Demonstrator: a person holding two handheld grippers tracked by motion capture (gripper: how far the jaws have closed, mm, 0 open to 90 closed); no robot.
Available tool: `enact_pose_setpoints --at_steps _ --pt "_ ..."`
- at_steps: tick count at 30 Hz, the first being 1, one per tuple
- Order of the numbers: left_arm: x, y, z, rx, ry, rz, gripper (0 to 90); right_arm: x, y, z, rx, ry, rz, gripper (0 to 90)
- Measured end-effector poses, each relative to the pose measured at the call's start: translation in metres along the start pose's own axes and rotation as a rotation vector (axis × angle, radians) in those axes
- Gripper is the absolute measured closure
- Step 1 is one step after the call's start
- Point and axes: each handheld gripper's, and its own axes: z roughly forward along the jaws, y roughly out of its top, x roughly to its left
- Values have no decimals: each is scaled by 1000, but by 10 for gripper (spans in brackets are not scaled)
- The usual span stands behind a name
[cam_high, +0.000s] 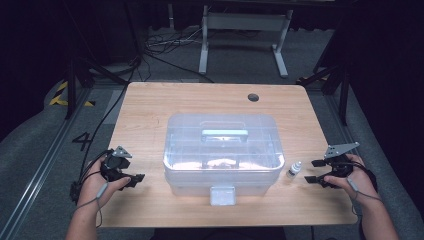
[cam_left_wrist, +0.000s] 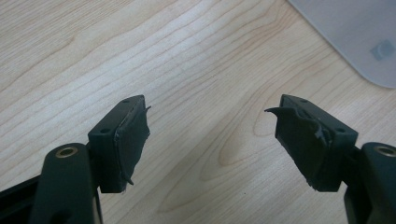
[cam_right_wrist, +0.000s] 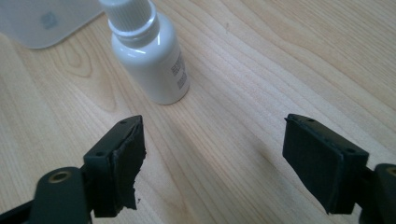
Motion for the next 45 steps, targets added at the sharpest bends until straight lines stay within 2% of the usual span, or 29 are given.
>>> enact_pose_setpoints --at_steps 2,6,10,13,16,19,23,25,29,31,36,37,39,41,43,45 --pt "0 0 0 -14 -9 -1 253 1 1 0 7 -10 -3 242" --pt "-2 4 -3 16 3 -24 270 2 2 -1 -3 -23 2 253" --pt "-4 7 -9 3 -34 -11 300 2 2 -1 -19 -25 13 274" --pt "-6 9 -14 12 -11 12 324 2 2 -2 -17 -28 5 295" --pt "-8 12 -21 -30 -31 -13 366 2 3 -2 -8 -21 -37 347" --pt "-9 14 -27 -73 -41 -23 374 4 3 0 -3 -1 -33 378" --pt "-10 15 -34 -98 -53 -25 401 5 3 1 22 3 -57 419" --pt "-11 15 -36 -102 -61 -25 404 5 3 -1 14 18 -47 419" --pt "-13 16 -39 -107 -70 -24 405 4 3 -3 9 10 -55 414" --pt "-14 18 -43 -118 -79 -39 404 4 3 -4 2 12 -55 417" --pt "-18 20 -50 -135 -73 -8 448 5 4 -5 -15 22 -60 433" --pt "-20 22 -53 -148 -71 -6 443 6 4 -5 -17 49 -37 454" --pt "-20 23 -55 -154 -78 -12 442 6 4 -5 -14 46 -40 444" --pt "-22 25 -58 -163 -106 -18 437 6 5 -6 3 28 -42 442" --pt "-25 27 -60 -181 -114 -6 396 9 6 -8 9 22 -45 448" --pt "-27 30 -60 -176 -112 15 383 11 8 -11 4 25 -60 455"
